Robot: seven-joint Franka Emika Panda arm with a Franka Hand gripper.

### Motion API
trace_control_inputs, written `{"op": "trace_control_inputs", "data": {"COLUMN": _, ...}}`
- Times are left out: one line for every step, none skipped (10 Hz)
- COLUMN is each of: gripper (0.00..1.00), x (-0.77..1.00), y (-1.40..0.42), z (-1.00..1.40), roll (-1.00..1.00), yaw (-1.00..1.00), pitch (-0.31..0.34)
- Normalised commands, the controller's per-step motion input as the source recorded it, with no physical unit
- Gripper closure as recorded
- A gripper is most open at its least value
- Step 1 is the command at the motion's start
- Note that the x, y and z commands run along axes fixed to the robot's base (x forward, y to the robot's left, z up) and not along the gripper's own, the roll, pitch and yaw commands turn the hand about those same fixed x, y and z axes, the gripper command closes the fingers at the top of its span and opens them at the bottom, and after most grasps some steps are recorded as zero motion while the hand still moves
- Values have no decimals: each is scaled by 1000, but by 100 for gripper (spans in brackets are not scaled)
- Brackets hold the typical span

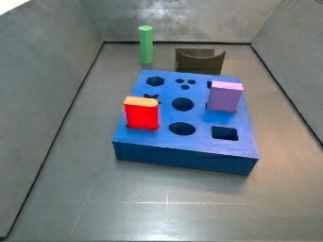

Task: Pick up the hexagon object. Move up. Move to above the board. Insert the hexagon object.
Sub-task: Pick up the hexagon object.

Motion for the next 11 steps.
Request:
{"op": "trace_control_inputs", "data": {"gripper": 0, "x": 0, "y": 0, "z": -14, "roll": 0, "yaw": 0, "pitch": -7}}
{"op": "trace_control_inputs", "data": {"gripper": 0, "x": -271, "y": 106, "z": -443, "roll": -1, "yaw": -74, "pitch": 0}}
{"op": "trace_control_inputs", "data": {"gripper": 0, "x": -403, "y": 277, "z": -900, "roll": 0, "yaw": -46, "pitch": 0}}
{"op": "trace_control_inputs", "data": {"gripper": 0, "x": -391, "y": 297, "z": -1000, "roll": 0, "yaw": 0, "pitch": -10}}
{"op": "trace_control_inputs", "data": {"gripper": 0, "x": -171, "y": 269, "z": -1000, "roll": 0, "yaw": 0, "pitch": -1}}
{"op": "trace_control_inputs", "data": {"gripper": 0, "x": 91, "y": 69, "z": -949, "roll": 0, "yaw": 40, "pitch": 34}}
{"op": "trace_control_inputs", "data": {"gripper": 0, "x": 129, "y": 0, "z": -734, "roll": 0, "yaw": 3, "pitch": 54}}
{"op": "trace_control_inputs", "data": {"gripper": 0, "x": 111, "y": 0, "z": -731, "roll": 0, "yaw": 3, "pitch": 51}}
{"op": "trace_control_inputs", "data": {"gripper": 0, "x": 83, "y": 0, "z": -809, "roll": 0, "yaw": 17, "pitch": 49}}
{"op": "trace_control_inputs", "data": {"gripper": 0, "x": 0, "y": 11, "z": -1000, "roll": 0, "yaw": 43, "pitch": 4}}
{"op": "trace_control_inputs", "data": {"gripper": 0, "x": 0, "y": 43, "z": -1000, "roll": -41, "yaw": 46, "pitch": 0}}
